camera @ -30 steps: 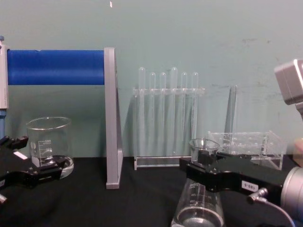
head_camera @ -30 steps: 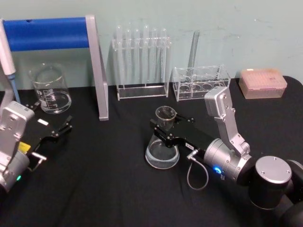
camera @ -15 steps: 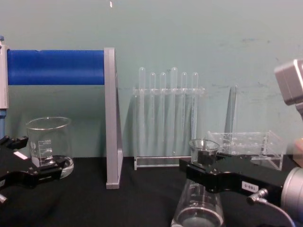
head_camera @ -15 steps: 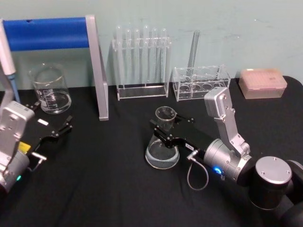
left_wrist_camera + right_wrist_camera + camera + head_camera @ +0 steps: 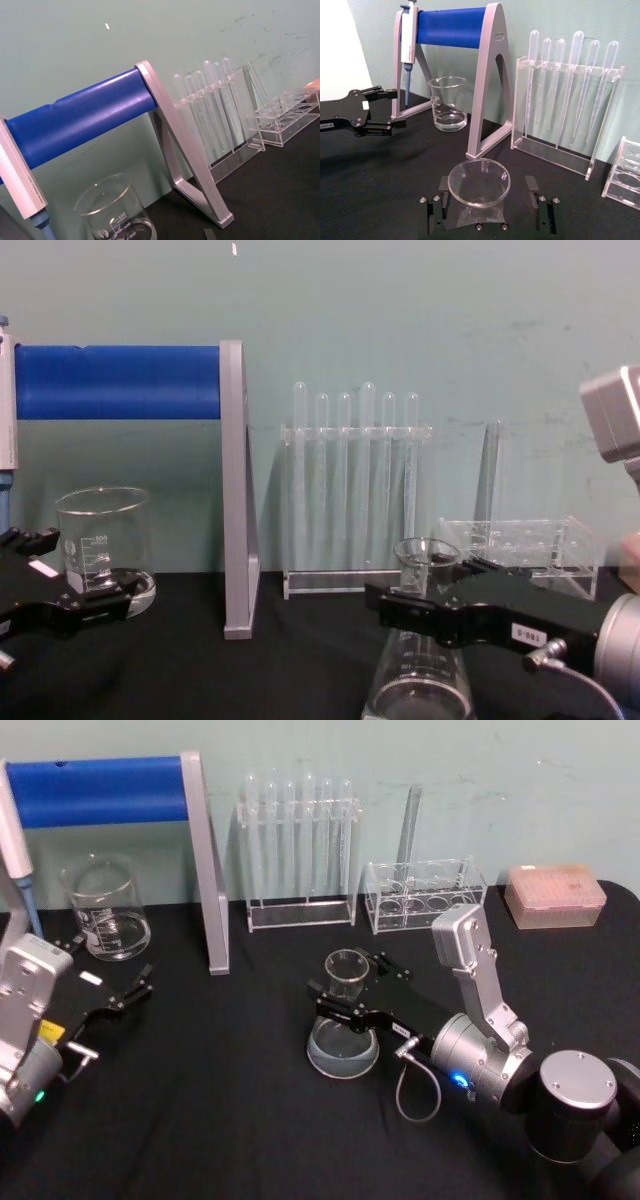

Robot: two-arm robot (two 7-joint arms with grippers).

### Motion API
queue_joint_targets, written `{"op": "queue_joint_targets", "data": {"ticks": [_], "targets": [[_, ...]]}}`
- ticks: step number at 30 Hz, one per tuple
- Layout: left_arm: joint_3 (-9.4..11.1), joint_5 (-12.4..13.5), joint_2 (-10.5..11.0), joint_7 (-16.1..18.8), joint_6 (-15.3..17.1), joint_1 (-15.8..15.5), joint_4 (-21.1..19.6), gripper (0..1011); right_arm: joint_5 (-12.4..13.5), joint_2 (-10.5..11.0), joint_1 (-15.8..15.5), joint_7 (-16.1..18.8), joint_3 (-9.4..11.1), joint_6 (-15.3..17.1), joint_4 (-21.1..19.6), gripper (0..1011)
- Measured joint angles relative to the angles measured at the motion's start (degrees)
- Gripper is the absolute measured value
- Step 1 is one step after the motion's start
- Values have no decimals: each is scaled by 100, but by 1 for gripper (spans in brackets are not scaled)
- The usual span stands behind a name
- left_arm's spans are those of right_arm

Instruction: Grasp the erlenmeyer flask with one hand, shake it three times, then place it back.

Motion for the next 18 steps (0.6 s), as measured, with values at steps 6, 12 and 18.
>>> {"op": "queue_joint_targets", "data": {"ticks": [6, 12, 18], "targets": [[0, 0, 0, 0, 0, 0, 0, 1001, 0, 0, 0, 1, 0, 0, 0, 1002], [0, 0, 0, 0, 0, 0, 0, 1001, 1, 0, 0, 1, 0, 0, 0, 1002], [0, 0, 0, 0, 0, 0, 0, 1001, 37, 128, -75, 80, 20, 58, -140, 1002]]}}
